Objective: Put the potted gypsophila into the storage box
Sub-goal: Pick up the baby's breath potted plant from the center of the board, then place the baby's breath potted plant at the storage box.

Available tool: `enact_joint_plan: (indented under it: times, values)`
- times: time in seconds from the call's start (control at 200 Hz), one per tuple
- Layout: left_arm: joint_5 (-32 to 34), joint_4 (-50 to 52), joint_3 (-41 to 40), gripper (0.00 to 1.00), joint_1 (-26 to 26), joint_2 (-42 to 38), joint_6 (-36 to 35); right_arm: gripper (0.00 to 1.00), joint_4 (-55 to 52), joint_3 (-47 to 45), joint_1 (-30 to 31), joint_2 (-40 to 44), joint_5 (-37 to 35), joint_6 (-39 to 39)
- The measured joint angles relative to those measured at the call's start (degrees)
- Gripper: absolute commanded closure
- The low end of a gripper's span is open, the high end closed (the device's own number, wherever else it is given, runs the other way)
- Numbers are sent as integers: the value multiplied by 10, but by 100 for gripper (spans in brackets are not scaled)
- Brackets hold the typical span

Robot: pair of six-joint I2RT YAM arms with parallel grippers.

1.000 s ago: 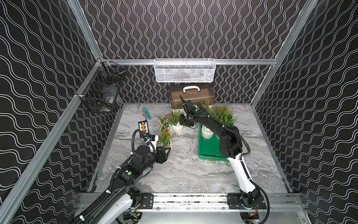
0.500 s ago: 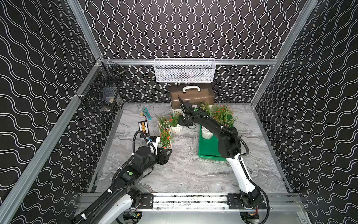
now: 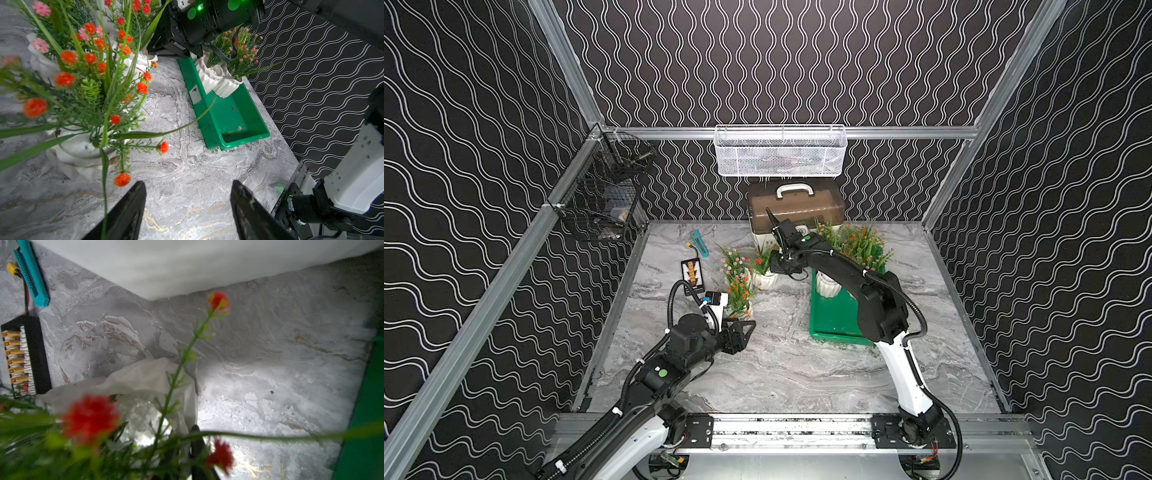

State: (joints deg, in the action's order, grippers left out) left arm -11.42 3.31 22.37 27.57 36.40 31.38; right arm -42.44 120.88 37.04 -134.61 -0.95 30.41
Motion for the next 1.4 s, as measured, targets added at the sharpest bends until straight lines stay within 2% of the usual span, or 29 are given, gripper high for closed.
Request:
enact_joint_plan:
  times: [0.24,0.781,1.071,1.401]
  values:
    - [12,4,1,32,1,-1,-2,100,-2,-37,0,52,5,0]
    - [24,-14,10,32,1,23,5,100,18,-193,0,228,28,2]
    - [-1,-45,47,32,1,68,7,100,26,-266,0,320,35,2]
    - [-45,-115,32,32,2,84,6,100,28,-338,-4,413,34,0]
